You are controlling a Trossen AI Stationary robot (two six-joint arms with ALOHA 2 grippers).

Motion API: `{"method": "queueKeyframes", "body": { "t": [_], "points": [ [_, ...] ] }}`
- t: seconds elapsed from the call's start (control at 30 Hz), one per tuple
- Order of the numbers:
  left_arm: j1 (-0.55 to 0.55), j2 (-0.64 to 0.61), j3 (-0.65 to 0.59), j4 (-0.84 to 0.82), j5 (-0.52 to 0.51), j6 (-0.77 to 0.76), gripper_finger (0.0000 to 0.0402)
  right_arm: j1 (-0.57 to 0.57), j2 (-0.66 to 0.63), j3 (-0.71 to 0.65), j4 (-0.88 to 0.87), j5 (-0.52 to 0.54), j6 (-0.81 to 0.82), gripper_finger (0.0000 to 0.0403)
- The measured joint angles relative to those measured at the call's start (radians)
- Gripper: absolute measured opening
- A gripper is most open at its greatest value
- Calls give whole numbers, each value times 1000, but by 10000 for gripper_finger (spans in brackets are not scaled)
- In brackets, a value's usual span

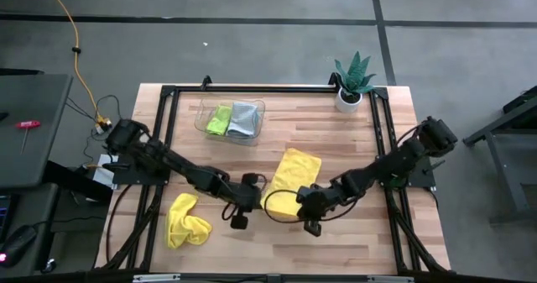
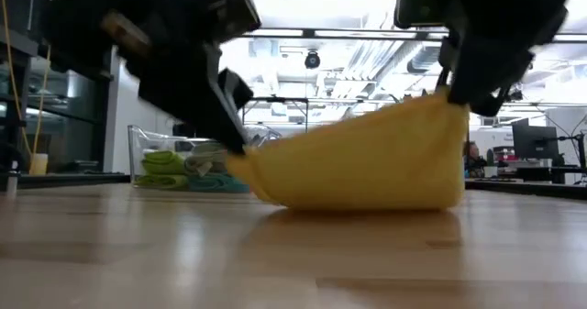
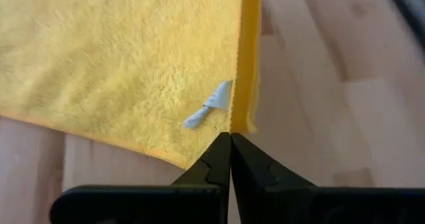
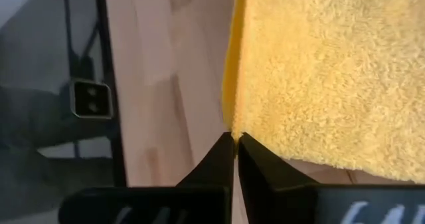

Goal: Fold microfiber towels
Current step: Fold the top yellow towel

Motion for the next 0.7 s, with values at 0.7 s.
{"method": "queueKeyframes", "body": {
  "t": [0.7],
  "points": [
    [37, -76, 1, -31, 32, 86, 0, -43, -33, 0, -25, 17, 172, 0]
  ]
}}
